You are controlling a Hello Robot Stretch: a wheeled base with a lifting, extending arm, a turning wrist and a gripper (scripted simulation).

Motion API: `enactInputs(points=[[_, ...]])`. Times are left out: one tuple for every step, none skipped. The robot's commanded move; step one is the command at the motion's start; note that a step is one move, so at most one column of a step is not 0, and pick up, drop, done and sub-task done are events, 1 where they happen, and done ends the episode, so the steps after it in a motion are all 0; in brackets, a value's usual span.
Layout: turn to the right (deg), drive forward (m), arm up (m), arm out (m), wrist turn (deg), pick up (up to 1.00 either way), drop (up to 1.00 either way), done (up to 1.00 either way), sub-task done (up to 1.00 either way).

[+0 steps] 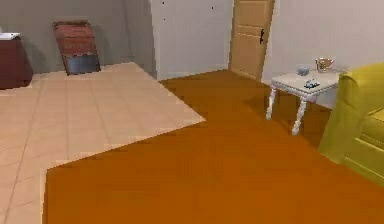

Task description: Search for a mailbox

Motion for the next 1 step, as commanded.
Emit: enactInputs(points=[[-30.0, 0.00, 0.00, 0.00, 0.0, 0.00, 0.00, 0.00, 0.00]])
